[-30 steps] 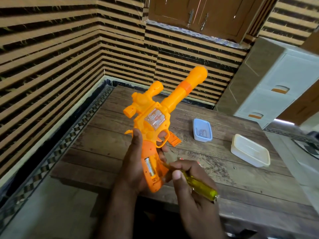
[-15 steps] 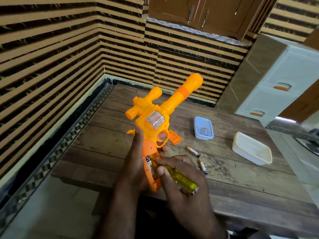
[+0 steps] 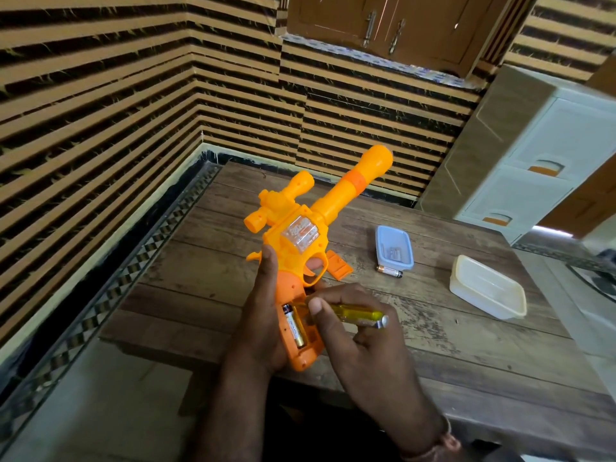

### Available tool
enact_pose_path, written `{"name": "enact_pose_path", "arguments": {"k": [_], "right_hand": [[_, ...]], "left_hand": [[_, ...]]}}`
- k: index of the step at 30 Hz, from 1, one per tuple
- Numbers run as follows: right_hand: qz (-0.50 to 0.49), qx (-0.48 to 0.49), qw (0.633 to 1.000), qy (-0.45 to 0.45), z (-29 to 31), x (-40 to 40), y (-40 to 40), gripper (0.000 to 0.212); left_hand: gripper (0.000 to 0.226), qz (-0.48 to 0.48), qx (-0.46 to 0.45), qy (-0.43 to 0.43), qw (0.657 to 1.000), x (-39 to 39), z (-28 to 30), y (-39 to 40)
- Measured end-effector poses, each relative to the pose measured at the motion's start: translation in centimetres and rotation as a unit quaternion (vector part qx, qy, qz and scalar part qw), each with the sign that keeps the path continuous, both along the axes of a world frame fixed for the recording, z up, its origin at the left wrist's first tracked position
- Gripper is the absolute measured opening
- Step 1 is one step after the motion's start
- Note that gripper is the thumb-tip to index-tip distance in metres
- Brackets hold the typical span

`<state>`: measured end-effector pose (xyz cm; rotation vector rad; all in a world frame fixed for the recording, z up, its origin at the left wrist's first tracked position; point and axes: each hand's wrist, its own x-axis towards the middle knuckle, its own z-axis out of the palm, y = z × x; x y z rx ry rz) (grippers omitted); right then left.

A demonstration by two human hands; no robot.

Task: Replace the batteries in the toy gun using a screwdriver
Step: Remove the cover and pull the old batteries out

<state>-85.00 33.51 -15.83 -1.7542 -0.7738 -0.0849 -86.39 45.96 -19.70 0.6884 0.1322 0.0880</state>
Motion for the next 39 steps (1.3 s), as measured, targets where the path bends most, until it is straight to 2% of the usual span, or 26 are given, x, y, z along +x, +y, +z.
{"name": "enact_pose_path", "arguments": {"k": [8,11,14,17,20,24,29,32,35,39], "right_hand": [[0.004,-0.031,0.999,0.018,-0.1,0.6,-0.1,0.025],[0.018,-0.046,0.998,0.046,0.6,1.4,0.1,0.032],[0.027,-0.036,0.997,0.071,1.2,2.0,0.3,0.04],[0.027,-0.009,0.996,0.083,1.7,2.3,0.4,0.041],[0.02,0.0,0.997,0.079,2.1,2.2,0.5,0.041],[0.018,0.035,0.995,0.089,2.1,1.8,0.4,0.036],[0.017,0.06,0.993,0.105,1.8,1.2,-0.2,0.032],[0.013,0.043,0.993,0.111,1.5,0.9,-0.2,0.03],[0.017,0.028,0.994,0.105,0.7,0.3,0.1,0.039],[0.015,0.043,0.993,0.11,0.4,0.0,0.5,0.046]], "left_hand": [[0.083,-0.008,0.038,0.022,0.999,0.0,-0.1,-0.2],[0.086,0.002,0.017,0.024,1.0,0.2,-0.3,-0.5],[0.087,0.023,0.014,0.019,0.999,0.7,-0.9,-0.5],[0.099,0.024,0.004,0.02,1.0,0.9,-1.4,-0.4],[0.091,0.01,-0.016,0.043,0.999,0.7,-1.1,-0.6],[0.081,0.046,-0.023,0.044,0.998,0.8,-0.8,-0.4],[0.091,0.086,-0.043,0.084,0.992,1.1,-1.0,-0.4],[0.08,0.081,-0.062,0.082,0.991,1.1,-1.1,-0.3],[0.074,0.021,-0.088,0.058,0.994,0.8,-0.5,-0.4],[0.075,0.041,-0.104,0.069,0.991,0.8,-0.8,-0.1]]}}
